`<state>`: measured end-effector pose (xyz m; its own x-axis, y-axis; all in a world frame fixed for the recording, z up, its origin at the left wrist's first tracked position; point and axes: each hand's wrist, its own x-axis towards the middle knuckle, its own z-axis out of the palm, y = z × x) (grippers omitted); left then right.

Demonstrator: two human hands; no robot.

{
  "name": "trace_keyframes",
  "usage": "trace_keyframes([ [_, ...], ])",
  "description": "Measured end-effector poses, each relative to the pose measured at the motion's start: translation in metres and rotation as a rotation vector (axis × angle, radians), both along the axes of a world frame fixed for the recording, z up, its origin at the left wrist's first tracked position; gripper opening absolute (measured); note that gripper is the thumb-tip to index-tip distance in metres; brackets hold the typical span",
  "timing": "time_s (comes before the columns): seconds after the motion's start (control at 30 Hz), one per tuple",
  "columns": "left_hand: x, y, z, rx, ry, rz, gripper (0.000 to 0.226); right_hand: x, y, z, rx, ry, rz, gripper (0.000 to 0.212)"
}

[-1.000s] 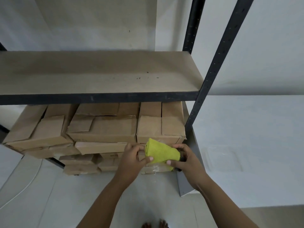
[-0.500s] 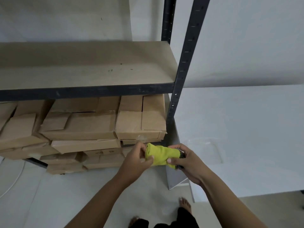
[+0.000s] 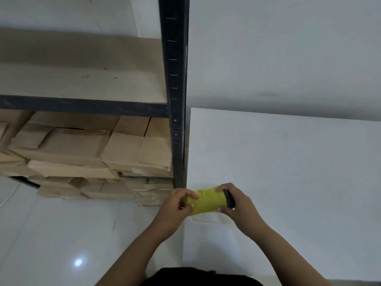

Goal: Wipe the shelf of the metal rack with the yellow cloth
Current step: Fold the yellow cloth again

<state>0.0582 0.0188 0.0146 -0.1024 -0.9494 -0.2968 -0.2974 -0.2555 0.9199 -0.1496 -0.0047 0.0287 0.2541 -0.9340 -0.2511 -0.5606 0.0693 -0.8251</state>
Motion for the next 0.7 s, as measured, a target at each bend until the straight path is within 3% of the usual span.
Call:
trace_keyframes([
  [0.2,-0.034,0.000,-0.018,-0.103,-0.276,-0.156,0.027,-0.030,-0.008,-0.033,-0.017,0.143,0.129,0.048],
  [0.37,-0.041,-0.010,-0.024,-0.169,-0.443,-0.291,0.045,-0.041,-0.016,-0.047,-0.047,0.191,0.156,0.046],
  [0.53,-0.040,-0.023,-0.029,-0.341,-0.771,-0.441,0.049,-0.049,-0.019,-0.060,-0.345,0.558,0.196,0.046],
  [0.7,-0.046,-0.030,-0.040,-0.361,-0.884,-0.493,0.050,-0.051,-0.019,-0.073,-0.403,0.602,0.216,0.055],
])
